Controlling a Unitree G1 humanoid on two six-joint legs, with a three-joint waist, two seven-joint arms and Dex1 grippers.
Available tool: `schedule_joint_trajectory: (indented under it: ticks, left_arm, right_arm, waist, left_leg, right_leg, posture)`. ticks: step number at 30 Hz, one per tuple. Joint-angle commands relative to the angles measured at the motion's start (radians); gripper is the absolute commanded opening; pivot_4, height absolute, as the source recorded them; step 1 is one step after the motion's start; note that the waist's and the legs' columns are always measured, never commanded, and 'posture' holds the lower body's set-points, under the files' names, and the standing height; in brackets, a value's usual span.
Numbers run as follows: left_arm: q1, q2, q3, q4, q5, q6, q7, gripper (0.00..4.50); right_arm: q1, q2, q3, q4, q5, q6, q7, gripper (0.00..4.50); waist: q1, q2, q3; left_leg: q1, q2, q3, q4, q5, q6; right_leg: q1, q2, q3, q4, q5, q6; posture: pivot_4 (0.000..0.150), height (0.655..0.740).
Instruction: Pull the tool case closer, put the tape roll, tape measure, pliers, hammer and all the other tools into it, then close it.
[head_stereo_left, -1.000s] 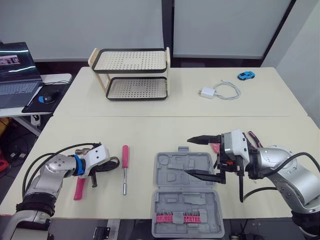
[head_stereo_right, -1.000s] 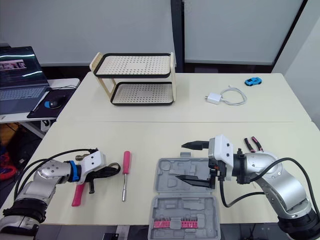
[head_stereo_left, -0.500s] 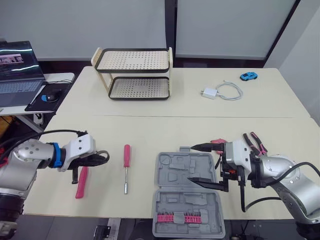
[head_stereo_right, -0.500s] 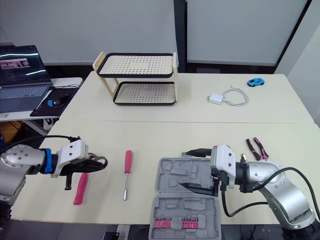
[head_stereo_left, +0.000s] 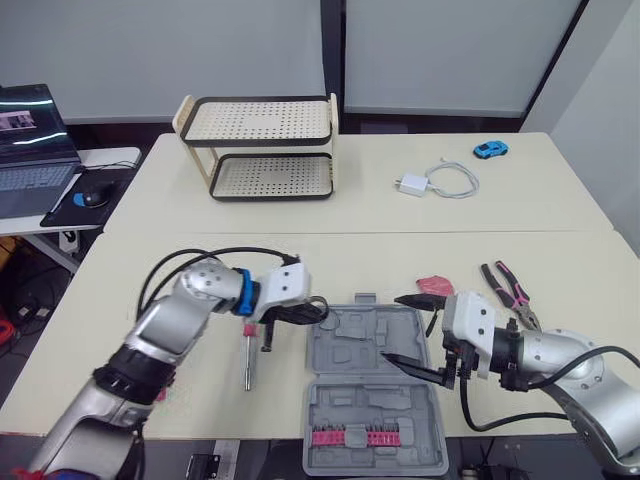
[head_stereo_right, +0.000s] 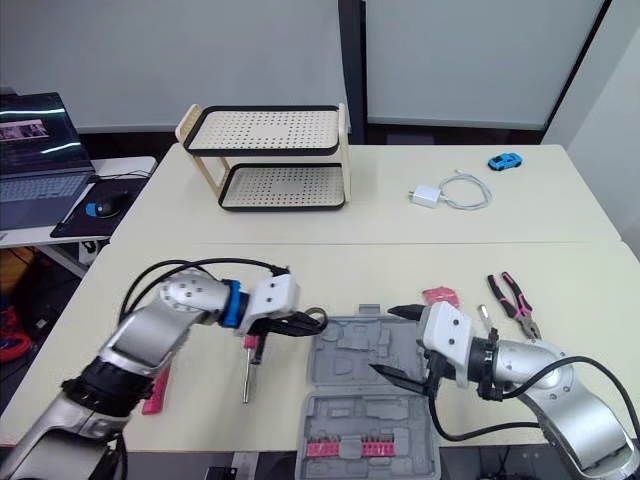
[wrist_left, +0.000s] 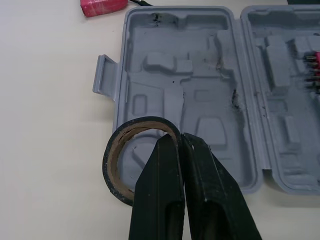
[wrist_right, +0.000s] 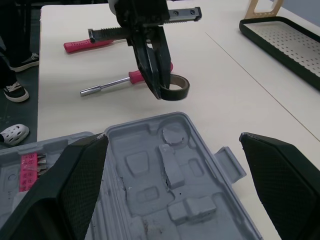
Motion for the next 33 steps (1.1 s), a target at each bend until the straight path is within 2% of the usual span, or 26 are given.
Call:
schedule_joint_trajectory:
  ticks: [1, 9, 33]
  left_arm:
    - [-0.02, -0.019, -0.047, 0.03, 0.061, -0.033, 0.014, 0.02]
    - [-0.044, -0.097, -0.099, 0.116, 0.137, -0.079, 0.053, 0.02]
    - [-0.014, -0.135, -0.098, 0.159, 0.215, -0.103, 0.093, 0.02]
  right_arm:
    - [0.0, 0.01, 0.004, -0.052, -0.01, 0.019, -0.035, 4.5]
    - [0.016, 0.016, 0.007, -0.083, -0.016, 0.05, -0.075, 4.5]
    - [-0.015, 0.019, 0.01, -0.084, -0.009, 0.086, -0.091, 4.5]
  waist:
    - [0.0, 0.0, 0.0]
    - [0.004, 0.0, 0.0]
    - [0.003, 0.0, 0.0]
  left_leg:
    - [0.0, 0.0, 0.0, 0.0, 0.0, 0.0]
    - [0.0, 0.0, -0.001, 0.0, 0.0, 0.0]
    - [0.0, 0.0, -0.001, 0.001, 0.0, 0.0]
  right_leg:
    - [0.0, 0.0, 0.0, 0.0, 0.0, 0.0]
    - [0.0, 0.0, 0.0, 0.0, 0.0, 0.0]
    - [0.0, 0.0, 0.0, 0.0, 0.0, 0.0]
  posture:
    - [0.15, 0.74]
    - [0.15, 0.74]
    - [0.15, 0.74]
